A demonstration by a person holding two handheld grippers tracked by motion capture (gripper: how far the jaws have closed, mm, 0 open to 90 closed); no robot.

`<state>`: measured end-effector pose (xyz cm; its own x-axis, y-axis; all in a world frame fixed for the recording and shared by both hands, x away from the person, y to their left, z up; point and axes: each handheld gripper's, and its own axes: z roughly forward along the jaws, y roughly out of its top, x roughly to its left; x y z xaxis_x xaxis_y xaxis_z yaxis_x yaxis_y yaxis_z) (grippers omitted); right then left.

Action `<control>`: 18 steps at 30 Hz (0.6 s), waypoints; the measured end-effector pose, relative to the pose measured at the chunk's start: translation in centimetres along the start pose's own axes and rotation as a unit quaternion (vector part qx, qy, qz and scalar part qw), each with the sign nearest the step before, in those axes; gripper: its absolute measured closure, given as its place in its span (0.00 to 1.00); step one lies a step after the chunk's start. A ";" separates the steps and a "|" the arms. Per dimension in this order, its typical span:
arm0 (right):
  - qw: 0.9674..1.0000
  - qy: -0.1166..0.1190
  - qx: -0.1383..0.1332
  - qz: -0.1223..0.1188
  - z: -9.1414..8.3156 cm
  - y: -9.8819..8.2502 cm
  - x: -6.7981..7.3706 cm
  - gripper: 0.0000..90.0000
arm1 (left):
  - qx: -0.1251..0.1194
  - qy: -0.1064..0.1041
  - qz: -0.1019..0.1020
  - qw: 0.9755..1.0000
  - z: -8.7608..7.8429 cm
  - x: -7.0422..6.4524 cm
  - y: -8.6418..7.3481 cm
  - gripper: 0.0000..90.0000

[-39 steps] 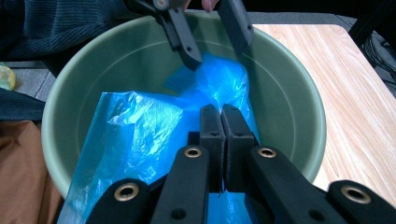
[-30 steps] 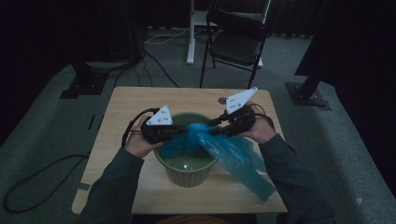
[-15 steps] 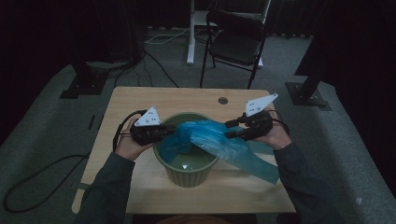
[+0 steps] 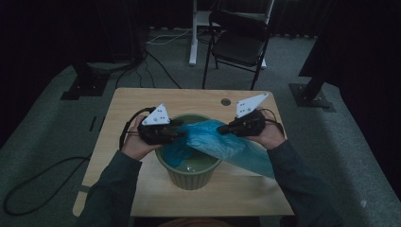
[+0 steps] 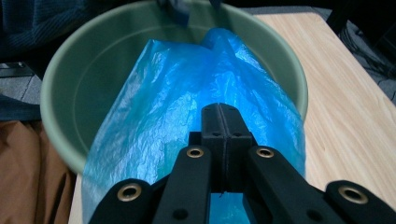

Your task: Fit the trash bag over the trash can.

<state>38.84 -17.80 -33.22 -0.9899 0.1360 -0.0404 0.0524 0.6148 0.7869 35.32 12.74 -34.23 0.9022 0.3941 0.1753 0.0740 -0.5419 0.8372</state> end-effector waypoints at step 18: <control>0.999 -0.001 -0.034 -0.010 -0.7 1.4 0.8 0.77 | 0.032 0.010 0.032 0.999 1.3 -0.9 0.5 0.99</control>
<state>38.02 -17.36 -31.78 -0.9904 0.1257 -0.0579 0.0232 0.5633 0.8260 35.14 11.15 -34.66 0.8978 0.3704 0.2382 0.0436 -0.6131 0.7888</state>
